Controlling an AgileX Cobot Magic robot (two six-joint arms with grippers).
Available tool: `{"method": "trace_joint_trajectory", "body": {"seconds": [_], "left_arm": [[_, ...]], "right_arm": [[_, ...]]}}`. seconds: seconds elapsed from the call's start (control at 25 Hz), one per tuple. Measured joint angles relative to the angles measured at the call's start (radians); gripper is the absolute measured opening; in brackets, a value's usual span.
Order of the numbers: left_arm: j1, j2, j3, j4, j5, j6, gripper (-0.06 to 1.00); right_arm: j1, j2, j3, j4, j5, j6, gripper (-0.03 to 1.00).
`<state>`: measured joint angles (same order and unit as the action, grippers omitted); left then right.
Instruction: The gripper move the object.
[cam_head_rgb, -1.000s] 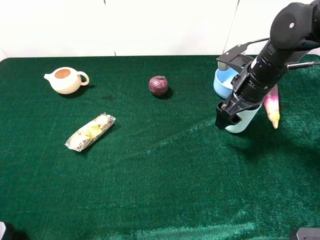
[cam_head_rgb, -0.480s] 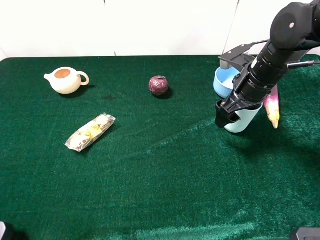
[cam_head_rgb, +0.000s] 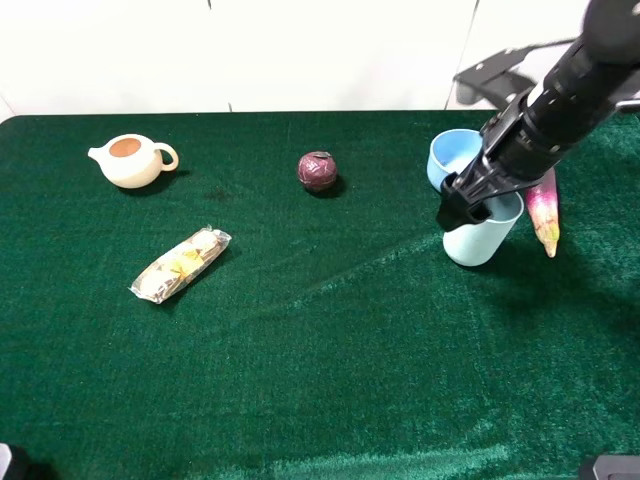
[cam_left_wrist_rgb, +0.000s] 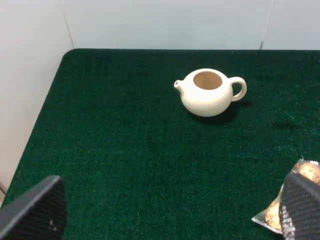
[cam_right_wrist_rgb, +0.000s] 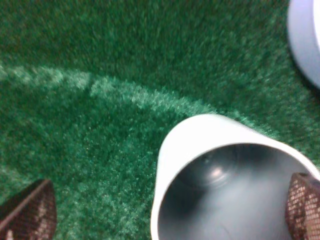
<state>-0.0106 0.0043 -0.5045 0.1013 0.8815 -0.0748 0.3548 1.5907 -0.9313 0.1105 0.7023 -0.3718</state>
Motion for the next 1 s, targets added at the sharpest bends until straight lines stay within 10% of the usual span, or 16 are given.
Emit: {"method": "trace_joint_trajectory", "body": {"seconds": [1.0], "left_arm": [[0.000, 0.000, 0.000, 0.000, 0.000, 0.000, 0.84]], "right_arm": [[0.000, -0.844, 0.055, 0.008, 0.277, 0.145, 0.69]]}}
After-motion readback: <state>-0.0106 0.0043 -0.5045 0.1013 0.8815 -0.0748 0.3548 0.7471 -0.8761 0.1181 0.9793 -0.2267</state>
